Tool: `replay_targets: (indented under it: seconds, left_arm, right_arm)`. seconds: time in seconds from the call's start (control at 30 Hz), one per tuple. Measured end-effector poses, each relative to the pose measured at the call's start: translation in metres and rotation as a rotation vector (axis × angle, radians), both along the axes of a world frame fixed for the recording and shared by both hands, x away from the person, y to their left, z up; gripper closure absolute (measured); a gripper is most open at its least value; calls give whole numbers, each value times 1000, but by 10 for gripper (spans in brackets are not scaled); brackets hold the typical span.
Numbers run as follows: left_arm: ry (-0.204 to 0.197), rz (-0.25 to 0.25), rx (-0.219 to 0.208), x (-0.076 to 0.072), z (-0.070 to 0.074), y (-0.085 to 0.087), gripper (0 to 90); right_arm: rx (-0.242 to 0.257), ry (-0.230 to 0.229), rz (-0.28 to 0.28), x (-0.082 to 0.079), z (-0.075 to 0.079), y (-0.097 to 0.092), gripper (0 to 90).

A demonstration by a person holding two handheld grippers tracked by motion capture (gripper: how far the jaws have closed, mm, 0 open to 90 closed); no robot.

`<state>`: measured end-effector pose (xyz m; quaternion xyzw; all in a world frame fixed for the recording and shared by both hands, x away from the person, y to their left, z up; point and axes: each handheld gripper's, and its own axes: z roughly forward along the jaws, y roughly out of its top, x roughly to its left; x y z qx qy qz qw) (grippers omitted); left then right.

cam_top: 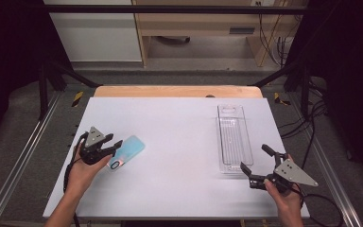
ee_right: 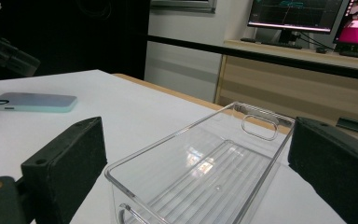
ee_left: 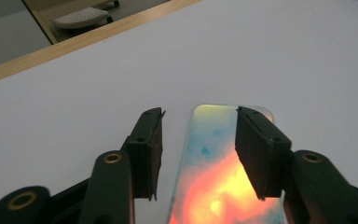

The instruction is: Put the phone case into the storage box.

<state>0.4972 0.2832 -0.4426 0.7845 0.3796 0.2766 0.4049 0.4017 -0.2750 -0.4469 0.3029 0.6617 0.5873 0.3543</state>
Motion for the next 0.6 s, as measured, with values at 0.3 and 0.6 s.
replay_targets:
  seconds: [0.3, 0.6]
  left_arm:
    - [45, 13, 33, 10, -6, 4, 794]
    - [114, 34, 66, 23, -16, 8, 894]
  right_arm:
    - [-3, 0, 2, 0, 0, 0, 45]
    - [-1, -6, -3, 0, 1, 0, 45]
